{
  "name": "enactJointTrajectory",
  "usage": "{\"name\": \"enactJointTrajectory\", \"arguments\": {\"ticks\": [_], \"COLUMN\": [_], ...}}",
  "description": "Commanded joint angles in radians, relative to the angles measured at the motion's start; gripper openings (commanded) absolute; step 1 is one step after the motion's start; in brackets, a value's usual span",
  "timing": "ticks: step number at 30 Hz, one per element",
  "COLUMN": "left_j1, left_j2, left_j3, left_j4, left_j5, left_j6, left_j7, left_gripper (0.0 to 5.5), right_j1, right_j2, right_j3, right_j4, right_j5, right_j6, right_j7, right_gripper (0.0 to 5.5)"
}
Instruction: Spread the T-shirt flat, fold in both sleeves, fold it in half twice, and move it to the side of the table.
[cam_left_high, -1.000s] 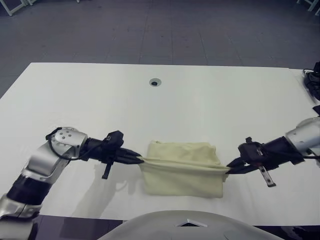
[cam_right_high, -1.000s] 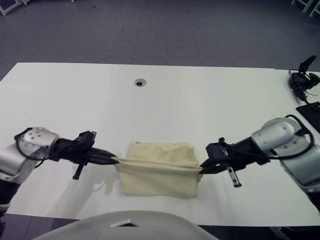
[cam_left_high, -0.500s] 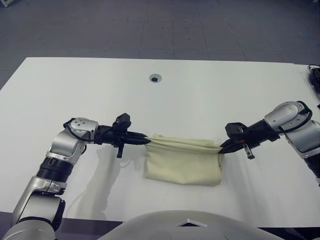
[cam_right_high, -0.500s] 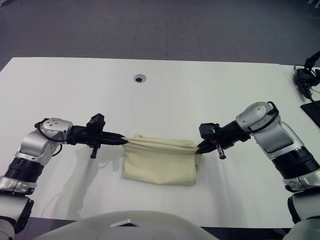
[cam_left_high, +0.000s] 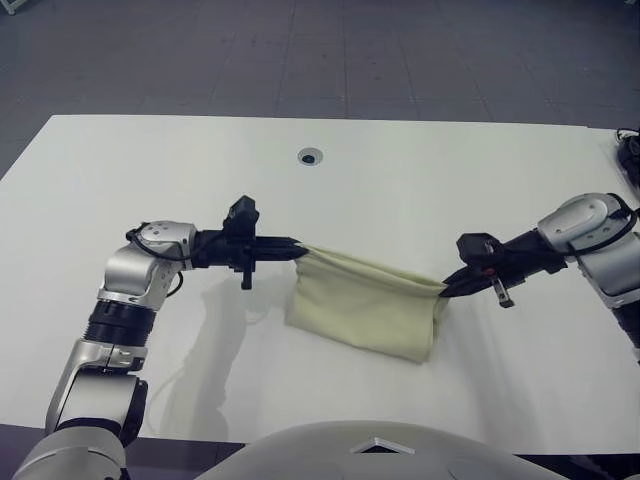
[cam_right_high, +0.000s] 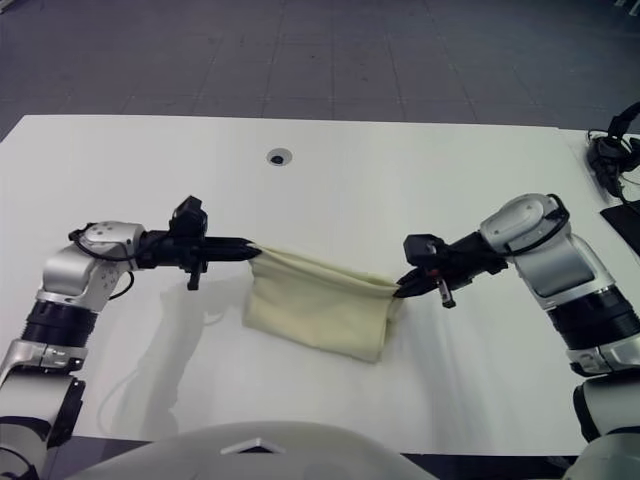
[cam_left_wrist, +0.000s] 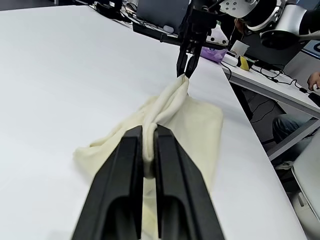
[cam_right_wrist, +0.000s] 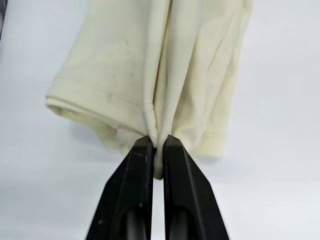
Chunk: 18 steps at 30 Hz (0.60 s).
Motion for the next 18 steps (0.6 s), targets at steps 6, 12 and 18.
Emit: {"name": "enactJointTrajectory", "arguments": {"ticks": [6, 12, 18], "left_j1": [-0.031, -0.068, -0.072], "left_j2": [-0.035, -0.118, -0.211], "left_j3": [-0.024, -0.065, -0.041], "left_j4": [0.064, 0.197, 0.292], "left_j5": [0.095, 0.239, 0.332], "left_j6": [-0.023, -0.098, -0.198], "left_j7": [0.071, 0.222, 0.412], "left_gripper": [0.13, 0.88, 1.83], "right_j1": [-0.027, -0.011, -0.008], "right_j2": [-0.02, 0.016, 0.116], "right_j3": [0.001, 0.027, 0.022], "right_j4": [0.055, 0.119, 0.217], "right_j5": [-0.06, -0.118, -0.174], "right_j6": [-0.006, -0.032, -0.034], "right_j7": [-0.013, -0.061, -0.196], "right_gripper": [0.07, 0.07, 0.93]}}
